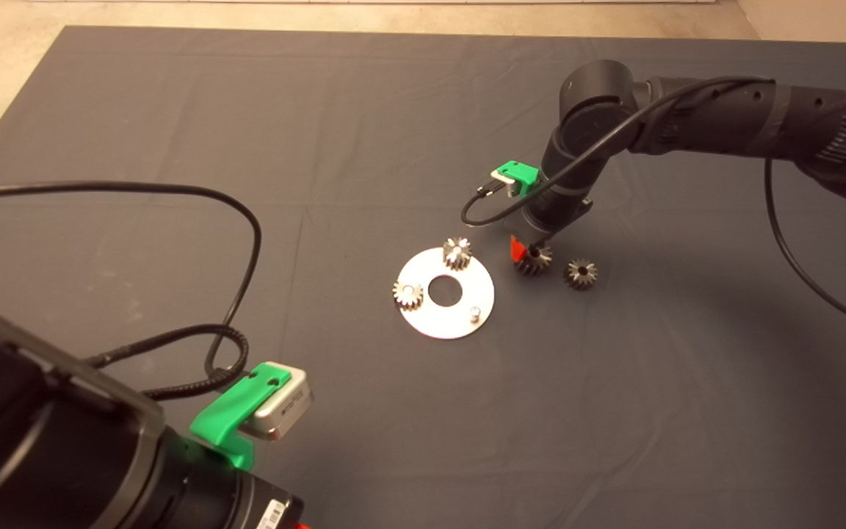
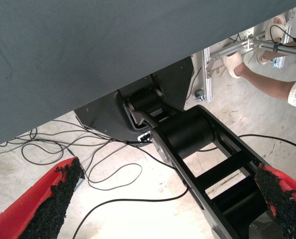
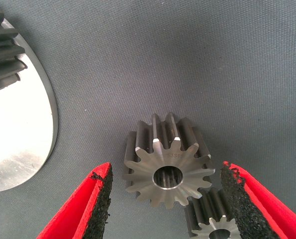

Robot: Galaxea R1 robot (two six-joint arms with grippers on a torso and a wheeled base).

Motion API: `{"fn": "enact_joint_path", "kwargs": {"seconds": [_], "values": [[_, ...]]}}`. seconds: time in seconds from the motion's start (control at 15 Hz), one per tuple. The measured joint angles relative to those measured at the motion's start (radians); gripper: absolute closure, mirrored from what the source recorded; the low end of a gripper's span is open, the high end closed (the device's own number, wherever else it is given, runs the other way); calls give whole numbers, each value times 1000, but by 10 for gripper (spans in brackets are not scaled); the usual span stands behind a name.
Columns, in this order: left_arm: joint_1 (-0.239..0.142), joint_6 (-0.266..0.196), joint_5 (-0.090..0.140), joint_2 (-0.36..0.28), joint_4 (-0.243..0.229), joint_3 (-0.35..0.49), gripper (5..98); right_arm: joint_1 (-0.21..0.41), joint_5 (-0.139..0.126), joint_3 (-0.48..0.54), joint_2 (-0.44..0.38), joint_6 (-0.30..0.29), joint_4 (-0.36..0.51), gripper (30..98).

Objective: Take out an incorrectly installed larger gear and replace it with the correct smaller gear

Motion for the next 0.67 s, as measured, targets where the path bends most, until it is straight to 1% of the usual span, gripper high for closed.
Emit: {"fn": "enact_joint_path", "kwargs": {"seconds": [0.27, 0.33, 0.4, 0.53, 0.67], "values": [[0, 0, 0, 0, 0, 0, 127, 1, 0, 1, 0, 0, 0, 696], [0, 0, 0, 0, 0, 0, 127, 4, 0, 2, 0, 1, 0, 661], [0, 0, 0, 0, 0, 0, 127, 15, 0, 4, 0, 7, 1, 657], [0, 0, 0, 0, 0, 0, 127, 69, -1, 30, -4, 17, 1, 656], [0, 0, 0, 0, 0, 0, 127, 119, 0, 85, -4, 36, 1, 608]]}}
